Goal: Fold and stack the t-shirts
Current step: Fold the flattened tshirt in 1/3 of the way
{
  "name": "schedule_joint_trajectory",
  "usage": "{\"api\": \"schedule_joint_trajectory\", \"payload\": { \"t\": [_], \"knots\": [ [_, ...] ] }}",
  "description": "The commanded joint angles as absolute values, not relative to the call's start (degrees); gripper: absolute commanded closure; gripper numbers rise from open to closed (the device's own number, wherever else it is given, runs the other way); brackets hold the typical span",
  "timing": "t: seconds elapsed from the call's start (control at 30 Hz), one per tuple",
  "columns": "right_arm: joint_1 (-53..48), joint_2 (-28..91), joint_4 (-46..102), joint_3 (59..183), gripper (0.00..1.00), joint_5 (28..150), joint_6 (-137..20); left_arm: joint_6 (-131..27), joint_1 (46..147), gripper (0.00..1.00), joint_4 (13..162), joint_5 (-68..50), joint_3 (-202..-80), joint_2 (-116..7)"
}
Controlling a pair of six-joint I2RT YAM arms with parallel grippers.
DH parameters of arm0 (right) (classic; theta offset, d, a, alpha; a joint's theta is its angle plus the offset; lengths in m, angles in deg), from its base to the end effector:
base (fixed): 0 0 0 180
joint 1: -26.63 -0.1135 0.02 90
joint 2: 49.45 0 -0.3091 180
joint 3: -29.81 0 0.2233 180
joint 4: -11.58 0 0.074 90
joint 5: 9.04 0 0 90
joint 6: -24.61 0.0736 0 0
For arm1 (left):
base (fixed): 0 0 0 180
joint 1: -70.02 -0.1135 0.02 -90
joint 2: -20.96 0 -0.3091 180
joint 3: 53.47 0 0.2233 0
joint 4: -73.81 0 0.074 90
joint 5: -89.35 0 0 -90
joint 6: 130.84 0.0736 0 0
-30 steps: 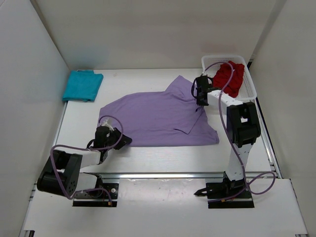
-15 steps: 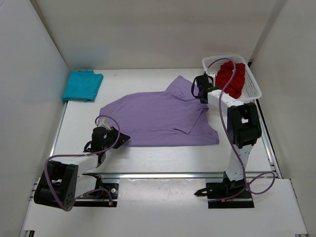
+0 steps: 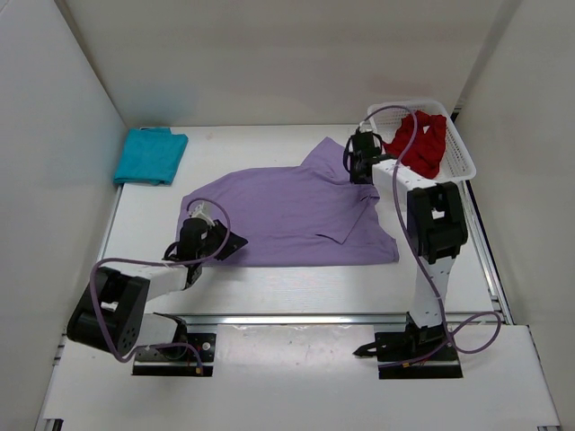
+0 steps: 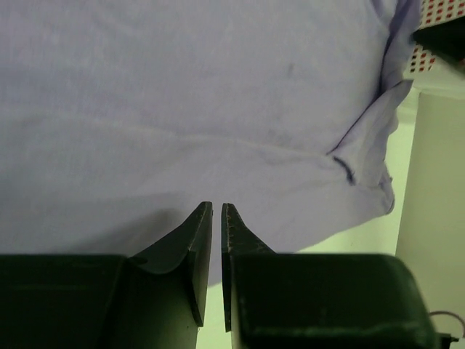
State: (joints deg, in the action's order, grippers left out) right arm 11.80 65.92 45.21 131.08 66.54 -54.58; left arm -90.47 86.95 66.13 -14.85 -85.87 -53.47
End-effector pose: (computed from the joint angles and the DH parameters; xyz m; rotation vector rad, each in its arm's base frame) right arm 0.4559 0.1017 0.2309 0.0327 2.3714 -0.0890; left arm 0.2080 -0.0822 0.1797 -0.5020 2.2480 -0.9050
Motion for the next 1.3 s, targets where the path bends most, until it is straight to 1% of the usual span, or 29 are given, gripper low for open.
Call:
{"api": "schedule_joint_trajectory", "payload": {
  "t": [0.0,0.13,0.33,0.37,0.4,0.5,0.57,0.63,0.67,0.7,0.73,0.77,0.83,0.87,0.93,1.0,1.03,1.1,1.17,1.27],
  "knots": [
    [14.0,69.0,47.2,132.2,1.00,67.6,-52.4,-91.3,86.1,0.78,63.2,-15.5,-89.4,-55.7],
    [16.1,68.4,47.2,130.4,1.00,61.6,-51.1,-92.3,81.5,0.80,61.1,-17.5,-88.3,-58.6],
    [16.3,67.6,47.7,132.0,1.00,57.7,-51.1,-93.1,79.4,0.82,60.2,-16.6,-85.6,-58.3],
    [16.2,67.4,48.1,132.4,0.98,57.0,-51.2,-93.3,78.9,0.82,60.5,-15.8,-85.4,-57.2],
    [15.4,66.8,48.1,132.8,0.89,56.3,-51.6,-93.5,79.2,0.82,60.4,-15.2,-85.1,-56.7],
    [14.5,63.3,47.5,131.7,0.76,59.9,-51.2,-92.1,81.0,0.82,61.9,-13.6,-85.4,-53.7],
    [13.0,57.9,46.2,128.7,0.73,62.7,-50.1,-89.1,85.1,0.81,65.6,-11.1,-87.0,-51.3],
    [11.6,53.6,45.5,125.1,0.75,64.6,-48.4,-87.5,88.6,0.81,67.2,-9.0,-87.3,-50.0],
    [10.9,50.3,45.2,122.4,0.79,67.0,-47.0,-87.7,90.7,0.81,67.2,-8.4,-87.2,-49.6],
    [9.8,47.3,44.7,118.6,0.91,68.4,-45.2,-87.7,91.5,0.80,67.2,-8.5,-87.1,-49.6],
    [9.6,45.7,42.9,113.8,1.00,71.2,-44.2,-87.5,93.0,0.80,67.2,-8.7,-87.1,-50.0],
    [8.2,42.2,41.2,111.3,1.00,72.0,-43.2,-87.6,94.9,0.81,67.1,-9.0,-87.0,-50.4],
    [6.5,37.0,38.2,101.2,1.00,74.4,-40.5,-87.9,96.8,0.81,65.8,-9.4,-86.6,-51.9],
    [6.0,33.9,36.1,98.7,1.00,77.9,-39.7,-88.3,98.5,0.79,65.0,-9.5,-86.5,-52.0],
    [6.1,30.3,33.0,89.6,0.99,83.9,-36.8,-87.7,100.5,0.78,65.0,-9.9,-87.1,-54.3],
    [5.0,26.9,30.2,85.0,0.87,86.8,-35.6,-87.2,102.3,0.78,65.0,-10.8,-89.0,-56.4],
    [4.2,26.6,29.9,82.7,0.84,86.7,-35.3,-87.2,102.4,0.79,64.4,-11.3,-89.4,-57.3],
    [4.5,26.4,28.1,80.6,0.71,89.8,-34.6,-88.2,103.1,0.79,63.2,-11.3,-89.3,-58.1],
    [5.1,26.8,25.5,78.8,0.68,91.8,-34.2,-88.3,103.8,0.79,63.1,-10.9,-89.6,-58.7],
    [6.2,27.6,22.2,77.2,0.66,94.3,-33.1,-88.6,104.4,0.79,63.2,-10.8,-89.6,-58.8]
  ]
}}
